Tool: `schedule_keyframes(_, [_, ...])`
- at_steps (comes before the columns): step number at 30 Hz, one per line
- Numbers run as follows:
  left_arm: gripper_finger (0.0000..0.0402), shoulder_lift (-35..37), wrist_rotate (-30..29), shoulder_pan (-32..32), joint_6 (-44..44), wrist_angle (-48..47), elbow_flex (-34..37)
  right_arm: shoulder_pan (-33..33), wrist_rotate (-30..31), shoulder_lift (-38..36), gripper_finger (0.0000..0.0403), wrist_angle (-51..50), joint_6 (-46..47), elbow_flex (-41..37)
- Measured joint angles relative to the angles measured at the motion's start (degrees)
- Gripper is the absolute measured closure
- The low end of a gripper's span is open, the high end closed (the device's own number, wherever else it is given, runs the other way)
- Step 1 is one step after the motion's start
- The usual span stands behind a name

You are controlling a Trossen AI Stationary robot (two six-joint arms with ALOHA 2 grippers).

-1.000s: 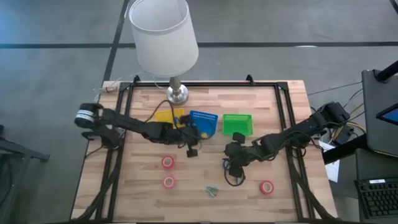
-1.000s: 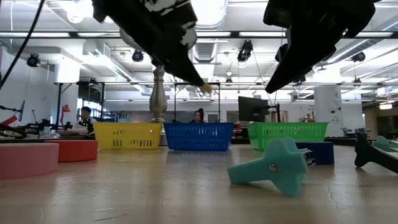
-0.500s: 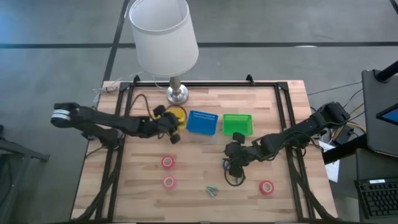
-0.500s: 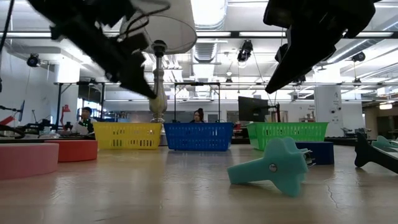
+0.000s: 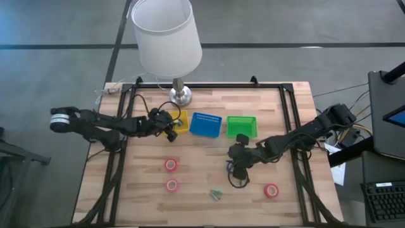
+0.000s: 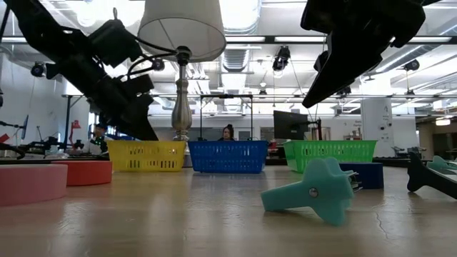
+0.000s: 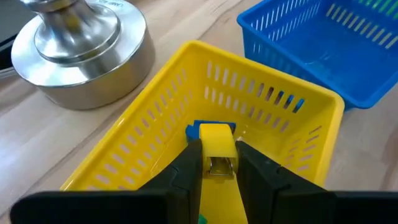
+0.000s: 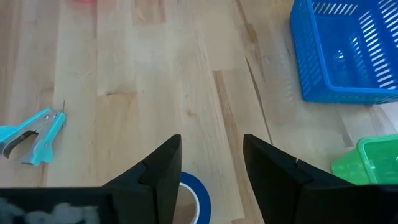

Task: Pick and place Stapler, Stapler remover, tape
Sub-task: Put the yellow stapler into the yellow bin, then put the left blue staple remover into the blue bin

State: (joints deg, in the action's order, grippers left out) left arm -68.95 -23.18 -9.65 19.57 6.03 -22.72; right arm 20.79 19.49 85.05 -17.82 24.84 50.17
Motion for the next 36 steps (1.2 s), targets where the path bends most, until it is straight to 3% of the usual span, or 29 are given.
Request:
schedule_keyframes(8, [0.0312, 0.00, 0.02, 0.00, -0.60, -0.02, 0.00, -0.49, 0.00, 0.00, 0.0232, 0.04, 0.01, -0.11])
schedule_keyframes(18, [0.0249, 0.00, 0.02, 0.02, -0.63, -0.03, 0.37, -0.49, -0.01, 0.05, 0.0229, 0.06, 0.02, -0.13])
schedule_keyframes(25, [0.0241, -0.02, 0.48, 0.11, -0.81, 2.01, -0.85, -0.46, -0.02, 0.05, 0.0231, 0.06, 0.02, -0.13])
schedule_keyframes(36, [0.0253, -0.02, 17.77, 2.66, -2.15, 17.99, -2.17, -0.46, -0.06, 0.05, 0.0232, 0.11, 0.04, -0.28])
